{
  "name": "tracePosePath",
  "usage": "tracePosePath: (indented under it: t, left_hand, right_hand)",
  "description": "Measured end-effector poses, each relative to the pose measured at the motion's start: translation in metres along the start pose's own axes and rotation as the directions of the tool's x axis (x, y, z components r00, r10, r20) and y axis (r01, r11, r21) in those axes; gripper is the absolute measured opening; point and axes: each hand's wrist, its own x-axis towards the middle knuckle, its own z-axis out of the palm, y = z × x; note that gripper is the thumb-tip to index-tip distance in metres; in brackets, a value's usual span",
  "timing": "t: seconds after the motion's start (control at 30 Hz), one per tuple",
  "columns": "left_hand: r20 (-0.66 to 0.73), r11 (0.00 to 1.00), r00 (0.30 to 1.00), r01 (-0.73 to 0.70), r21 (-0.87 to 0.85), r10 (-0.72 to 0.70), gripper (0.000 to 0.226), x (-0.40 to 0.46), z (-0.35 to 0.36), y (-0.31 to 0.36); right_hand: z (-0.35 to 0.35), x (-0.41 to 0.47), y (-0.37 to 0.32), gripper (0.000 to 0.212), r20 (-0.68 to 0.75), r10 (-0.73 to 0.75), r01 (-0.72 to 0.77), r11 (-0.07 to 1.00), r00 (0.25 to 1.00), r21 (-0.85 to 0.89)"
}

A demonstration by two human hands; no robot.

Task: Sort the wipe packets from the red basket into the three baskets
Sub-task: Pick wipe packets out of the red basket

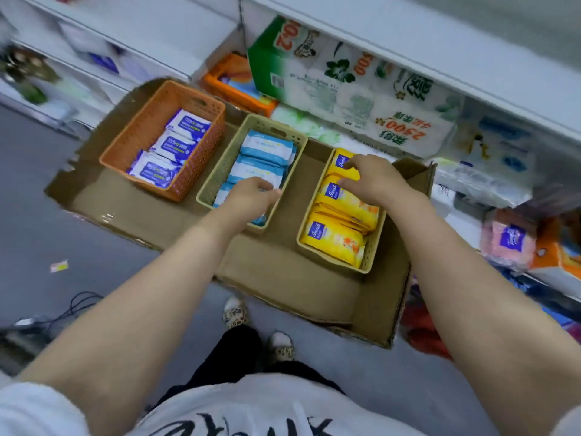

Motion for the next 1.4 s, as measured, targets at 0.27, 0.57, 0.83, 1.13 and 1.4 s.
tracePosePath:
  t: [0.27,0.57,0.83,1.13,1.4]
  left_hand:
    - [-0.352,0.887,0.879,-0.147,0.439,0.320,0.047,-0.088,-0.156,-0.025]
    - [-0.486,0.809,0.721,-0.176,0.561,0.493,0.043,-0.087,-0.348,-0.131]
    - [-0.509,0.809,0.741,-0.078,0.583,0.438,0.039,-0.060,-0.540,-0.200]
    - [-0.434,0.786,0.760,-0.158,0.598,0.484,0.042,0.084,-0.683,-0.199]
    - [-0.269,0.669,0.792,-0.222,0.710,0.548,0.044,0.244,-0.829,-0.123]
  right_hand:
    - [-0.032,-0.046,-0.122,0.041,-0.323,-0.382,0.375,0.923,0.866,-0.088]
    - [0.018,0.006,-0.334,0.038,-0.428,-0.498,0.548,0.837,0.755,-0.007]
    - [0.047,0.076,-0.543,0.033,-0.415,-0.484,0.571,0.813,0.770,0.110]
    - [0.044,0.214,-0.674,0.036,-0.434,-0.412,0.517,0.842,0.801,0.155]
    - [-0.012,0.372,-0.772,0.038,-0.500,-0.278,0.431,0.874,0.820,0.222]
